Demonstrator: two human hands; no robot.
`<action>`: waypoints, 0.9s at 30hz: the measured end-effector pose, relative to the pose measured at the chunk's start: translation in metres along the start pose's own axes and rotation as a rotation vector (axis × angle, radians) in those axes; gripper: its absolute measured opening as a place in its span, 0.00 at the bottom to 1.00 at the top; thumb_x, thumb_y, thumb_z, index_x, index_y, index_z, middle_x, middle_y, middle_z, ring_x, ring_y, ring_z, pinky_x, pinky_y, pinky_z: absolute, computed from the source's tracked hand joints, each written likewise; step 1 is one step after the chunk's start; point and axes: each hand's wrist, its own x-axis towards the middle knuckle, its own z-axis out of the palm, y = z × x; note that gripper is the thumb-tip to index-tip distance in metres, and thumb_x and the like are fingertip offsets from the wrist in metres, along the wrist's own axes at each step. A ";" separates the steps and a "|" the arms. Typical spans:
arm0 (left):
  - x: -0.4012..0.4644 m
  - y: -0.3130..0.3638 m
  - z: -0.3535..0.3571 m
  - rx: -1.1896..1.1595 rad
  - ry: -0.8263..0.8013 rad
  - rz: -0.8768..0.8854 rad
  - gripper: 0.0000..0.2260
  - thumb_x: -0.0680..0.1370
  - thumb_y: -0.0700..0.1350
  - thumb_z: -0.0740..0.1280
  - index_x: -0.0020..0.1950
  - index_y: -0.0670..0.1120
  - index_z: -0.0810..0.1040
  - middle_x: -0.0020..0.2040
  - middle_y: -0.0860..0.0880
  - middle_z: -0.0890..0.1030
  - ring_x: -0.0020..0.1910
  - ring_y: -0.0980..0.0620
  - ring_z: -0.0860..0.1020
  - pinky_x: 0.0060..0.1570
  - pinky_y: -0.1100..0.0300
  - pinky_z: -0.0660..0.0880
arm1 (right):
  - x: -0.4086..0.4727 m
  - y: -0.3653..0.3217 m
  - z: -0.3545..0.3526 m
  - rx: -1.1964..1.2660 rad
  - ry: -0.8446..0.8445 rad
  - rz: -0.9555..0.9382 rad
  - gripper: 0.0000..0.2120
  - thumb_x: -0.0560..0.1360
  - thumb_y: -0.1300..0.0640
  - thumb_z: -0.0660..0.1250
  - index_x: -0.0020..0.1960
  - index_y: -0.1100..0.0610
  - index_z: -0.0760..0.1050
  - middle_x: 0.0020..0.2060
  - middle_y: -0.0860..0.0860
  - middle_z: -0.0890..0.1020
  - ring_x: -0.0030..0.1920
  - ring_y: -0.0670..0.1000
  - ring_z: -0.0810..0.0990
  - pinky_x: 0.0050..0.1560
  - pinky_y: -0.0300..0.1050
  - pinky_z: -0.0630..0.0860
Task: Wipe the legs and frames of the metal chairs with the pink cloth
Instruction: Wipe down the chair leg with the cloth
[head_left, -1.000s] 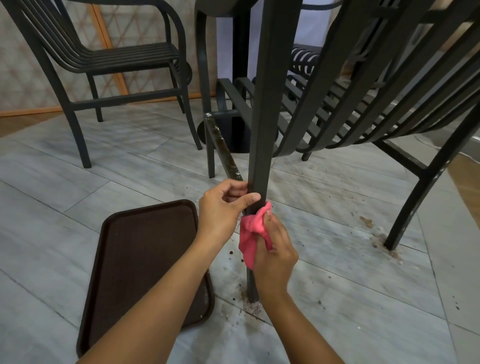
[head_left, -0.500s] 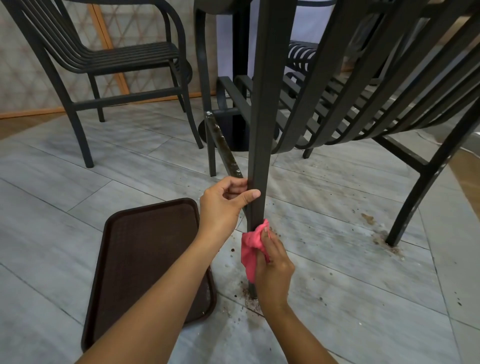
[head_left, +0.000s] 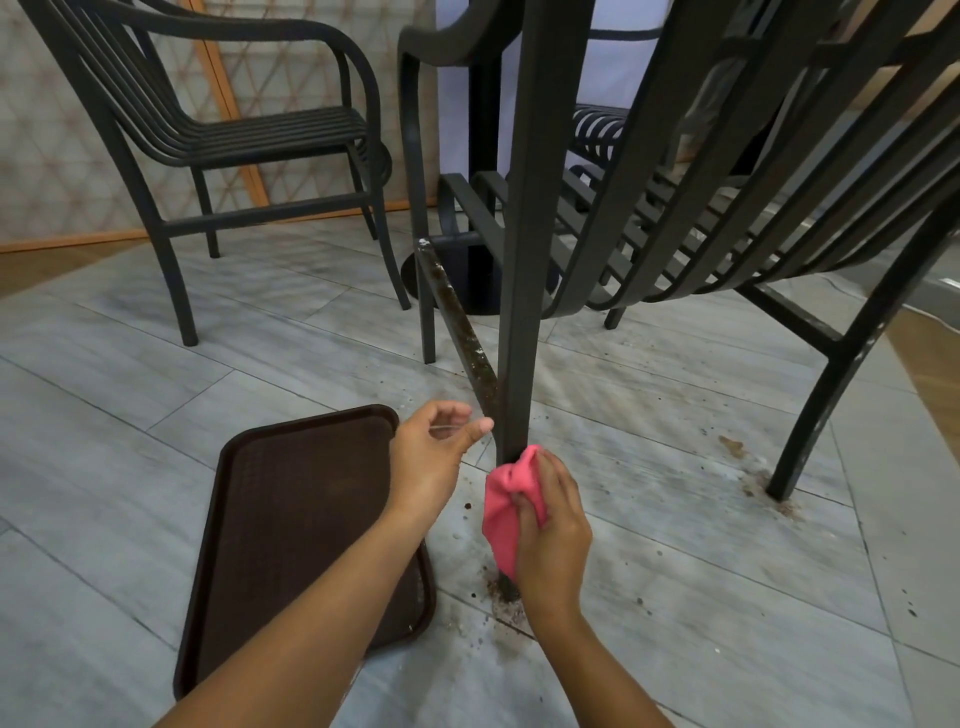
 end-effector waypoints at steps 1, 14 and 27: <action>0.000 -0.007 0.000 0.014 0.016 -0.047 0.08 0.68 0.48 0.76 0.43 0.50 0.78 0.41 0.53 0.81 0.43 0.56 0.79 0.48 0.58 0.77 | 0.002 -0.003 0.001 -0.007 0.012 0.008 0.23 0.74 0.66 0.68 0.67 0.54 0.72 0.64 0.48 0.73 0.62 0.44 0.71 0.60 0.21 0.60; 0.001 -0.029 0.013 -0.009 -0.247 -0.207 0.12 0.70 0.56 0.70 0.44 0.49 0.84 0.43 0.53 0.84 0.46 0.57 0.81 0.47 0.65 0.77 | 0.016 -0.018 0.014 -0.057 0.067 0.078 0.20 0.72 0.58 0.71 0.62 0.61 0.75 0.55 0.53 0.79 0.52 0.49 0.78 0.51 0.35 0.70; 0.007 -0.039 0.016 -0.019 -0.223 -0.137 0.09 0.68 0.46 0.76 0.45 0.44 0.83 0.38 0.48 0.84 0.34 0.60 0.79 0.30 0.73 0.69 | 0.002 0.014 0.027 -0.060 0.096 0.069 0.14 0.71 0.59 0.73 0.54 0.61 0.79 0.45 0.53 0.81 0.42 0.45 0.77 0.41 0.38 0.76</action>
